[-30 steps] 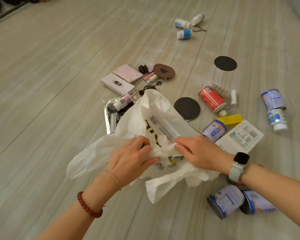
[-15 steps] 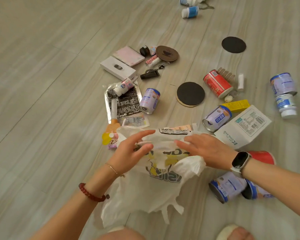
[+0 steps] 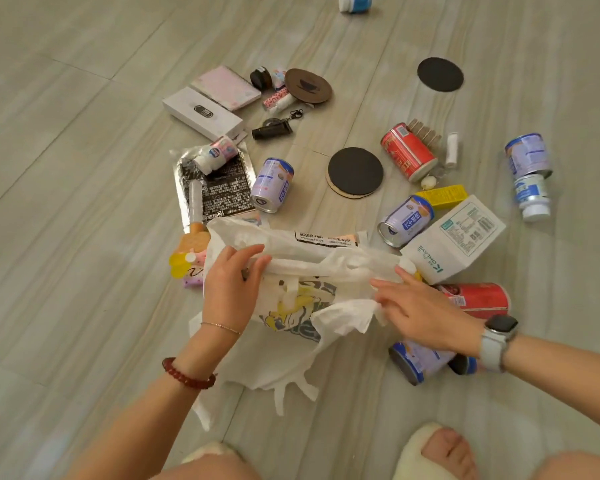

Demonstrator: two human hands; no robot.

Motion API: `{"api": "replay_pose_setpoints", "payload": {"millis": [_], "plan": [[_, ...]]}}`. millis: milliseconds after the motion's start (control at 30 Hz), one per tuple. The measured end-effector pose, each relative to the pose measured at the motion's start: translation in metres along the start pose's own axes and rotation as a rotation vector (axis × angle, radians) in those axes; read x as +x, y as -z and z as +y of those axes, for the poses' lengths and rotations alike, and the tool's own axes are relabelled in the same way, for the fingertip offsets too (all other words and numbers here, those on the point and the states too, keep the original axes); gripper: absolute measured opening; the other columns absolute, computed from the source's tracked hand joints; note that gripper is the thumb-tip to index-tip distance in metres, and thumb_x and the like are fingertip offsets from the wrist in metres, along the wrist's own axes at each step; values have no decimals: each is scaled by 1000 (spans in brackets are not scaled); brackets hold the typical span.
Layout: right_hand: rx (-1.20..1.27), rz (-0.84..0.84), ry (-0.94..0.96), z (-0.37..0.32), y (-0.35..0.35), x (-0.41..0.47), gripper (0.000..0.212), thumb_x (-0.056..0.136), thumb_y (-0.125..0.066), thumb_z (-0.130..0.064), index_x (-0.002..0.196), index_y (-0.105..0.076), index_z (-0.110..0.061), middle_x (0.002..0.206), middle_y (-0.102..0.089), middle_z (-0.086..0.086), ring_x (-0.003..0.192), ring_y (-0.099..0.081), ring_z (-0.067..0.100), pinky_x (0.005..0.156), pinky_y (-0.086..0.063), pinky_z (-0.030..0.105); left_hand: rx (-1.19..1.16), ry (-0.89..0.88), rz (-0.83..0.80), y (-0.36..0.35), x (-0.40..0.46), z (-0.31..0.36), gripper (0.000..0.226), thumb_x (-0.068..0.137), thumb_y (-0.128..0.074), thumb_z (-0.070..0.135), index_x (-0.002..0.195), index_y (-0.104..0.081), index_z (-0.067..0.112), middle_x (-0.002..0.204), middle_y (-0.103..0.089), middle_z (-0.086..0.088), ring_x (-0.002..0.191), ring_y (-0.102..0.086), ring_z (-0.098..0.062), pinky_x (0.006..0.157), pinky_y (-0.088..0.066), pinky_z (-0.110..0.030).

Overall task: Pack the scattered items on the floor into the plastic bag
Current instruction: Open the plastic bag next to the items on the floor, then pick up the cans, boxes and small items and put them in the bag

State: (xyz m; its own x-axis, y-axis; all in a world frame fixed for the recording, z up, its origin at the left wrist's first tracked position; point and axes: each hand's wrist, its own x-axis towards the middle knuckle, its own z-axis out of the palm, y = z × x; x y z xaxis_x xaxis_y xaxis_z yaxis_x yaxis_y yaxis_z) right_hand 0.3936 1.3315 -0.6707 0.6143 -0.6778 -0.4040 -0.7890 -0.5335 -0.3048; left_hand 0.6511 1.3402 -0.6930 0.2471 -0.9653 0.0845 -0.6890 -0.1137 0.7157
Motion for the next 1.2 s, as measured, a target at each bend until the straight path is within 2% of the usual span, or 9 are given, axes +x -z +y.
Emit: {"api": "replay_pose_setpoints", "payload": {"millis": [100,267,433,533,733,867,1000,1100,1200], "plan": [[646,5,-425,-17,8,26,46,93,-29,-51,131,-33,-26,114,-62,8,107,-50,17,91,-34,32,-32,-62,-47,-13,-10,8,20,81,-65,14,95,-68,1,78,-45,-4,66,-44,-17,65,-33,-3],[1134,-135,-735,-31,4,61,101,79,-57,-58,146,10,-23,154,-18,2,140,-23,24,109,-27,35,-78,-67,-129,-25,-19,11,17,87,-54,13,83,-62,-2,78,-42,1,70,-43,-17,64,-31,-12],[335,-125,-447,-42,-26,64,112,72,-70,-42,145,9,-13,144,-19,14,135,-19,33,109,-31,45,-169,81,-96,-20,-19,18,14,95,-40,14,84,-46,10,67,-46,3,67,-48,-22,63,-37,-26],[-179,133,-142,-22,-50,45,98,60,-82,-24,138,-27,-4,118,-51,9,105,-52,24,75,-54,27,-206,232,-23,-10,-6,8,16,97,-35,15,83,-41,10,61,-43,6,58,-44,-13,58,-32,-31],[-100,218,16,40,-47,18,66,50,-83,0,111,-60,-5,106,-63,17,91,-65,31,67,-57,36,-537,693,-132,-4,13,-31,19,90,-51,15,72,-54,17,72,-54,-7,67,-53,-21,55,-46,-20],[574,261,-304,28,-36,34,35,79,-48,14,105,-65,-2,108,-62,12,104,-56,26,91,-44,31,134,72,-6,-3,-5,-42,20,90,-42,25,96,-59,16,104,-58,-15,80,-60,-33,59,-41,-30],[1322,297,-678,17,-19,52,27,87,-46,3,71,-60,-13,72,-58,4,69,-53,19,60,-43,27,397,-389,-42,-4,-23,-48,45,90,-33,51,114,-56,22,128,-43,-9,95,-51,-27,79,-41,-38],[1440,453,-863,17,-16,62,33,88,-43,0,60,-50,-16,64,-49,3,59,-44,15,53,-35,26,555,-533,-173,-10,-30,-53,69,81,-27,72,121,-51,21,136,-35,-4,100,-41,-26,82,-33,-37],[1427,495,-857,11,-13,67,27,86,-42,-9,61,-44,-18,58,-49,-3,63,-42,18,62,-34,29,602,-597,-211,-17,-25,-58,53,84,-32,64,105,-57,24,127,-42,1,97,-41,-25,75,-33,-35]]}}
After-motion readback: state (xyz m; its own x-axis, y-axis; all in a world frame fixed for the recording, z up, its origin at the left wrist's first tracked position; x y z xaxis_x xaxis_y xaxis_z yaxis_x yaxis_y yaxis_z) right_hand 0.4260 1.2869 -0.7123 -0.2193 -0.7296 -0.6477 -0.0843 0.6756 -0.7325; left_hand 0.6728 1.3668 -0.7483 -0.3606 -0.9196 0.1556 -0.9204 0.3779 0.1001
